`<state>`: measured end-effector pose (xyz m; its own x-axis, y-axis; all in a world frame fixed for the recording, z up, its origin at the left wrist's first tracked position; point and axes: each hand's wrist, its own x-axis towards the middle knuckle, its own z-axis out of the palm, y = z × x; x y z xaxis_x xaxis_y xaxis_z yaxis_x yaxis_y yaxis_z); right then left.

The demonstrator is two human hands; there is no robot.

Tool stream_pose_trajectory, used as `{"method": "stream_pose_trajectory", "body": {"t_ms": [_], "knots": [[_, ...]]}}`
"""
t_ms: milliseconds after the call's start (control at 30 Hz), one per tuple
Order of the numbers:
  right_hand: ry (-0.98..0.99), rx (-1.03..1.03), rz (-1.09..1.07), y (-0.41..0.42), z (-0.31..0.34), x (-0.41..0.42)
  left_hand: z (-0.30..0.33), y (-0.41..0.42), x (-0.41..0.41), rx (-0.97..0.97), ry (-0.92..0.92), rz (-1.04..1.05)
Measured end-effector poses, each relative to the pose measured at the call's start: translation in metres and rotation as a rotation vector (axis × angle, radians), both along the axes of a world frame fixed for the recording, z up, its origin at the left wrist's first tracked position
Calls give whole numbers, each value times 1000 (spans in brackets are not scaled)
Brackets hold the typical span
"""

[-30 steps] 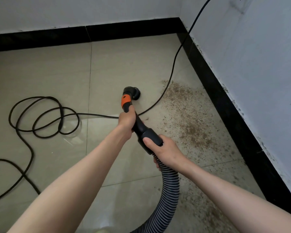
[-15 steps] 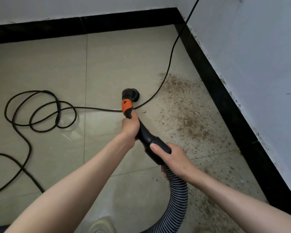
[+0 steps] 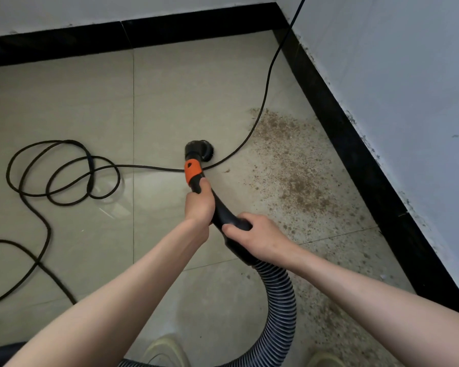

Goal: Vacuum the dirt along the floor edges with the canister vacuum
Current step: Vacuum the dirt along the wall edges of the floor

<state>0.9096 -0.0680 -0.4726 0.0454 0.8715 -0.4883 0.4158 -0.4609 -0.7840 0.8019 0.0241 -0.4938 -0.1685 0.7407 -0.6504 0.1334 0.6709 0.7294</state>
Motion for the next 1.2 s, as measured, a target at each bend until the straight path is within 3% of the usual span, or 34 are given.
{"method": "stream_pose_trajectory", "body": {"t_ms": [167, 333, 500, 733, 900, 1200], "knots": [[67, -21, 1, -4, -8, 6, -3, -10, -3, -6, -6, -4], [-43, 30, -155, -4, -10, 9, 3, 5, 20, -11, -122, -129], [13, 46, -177, 29, -14, 10, 2, 39, 29, 39, -44, -158], [66, 57, -37, 107, -22, -18, -9, 105, -7, 112, 151, -21], [37, 88, -79, 156, -27, -28, -2, 158, -10, 131, 200, -75], [25, 82, -183, 130, -47, 13, -12, 141, 39, 137, 152, -263]]}}
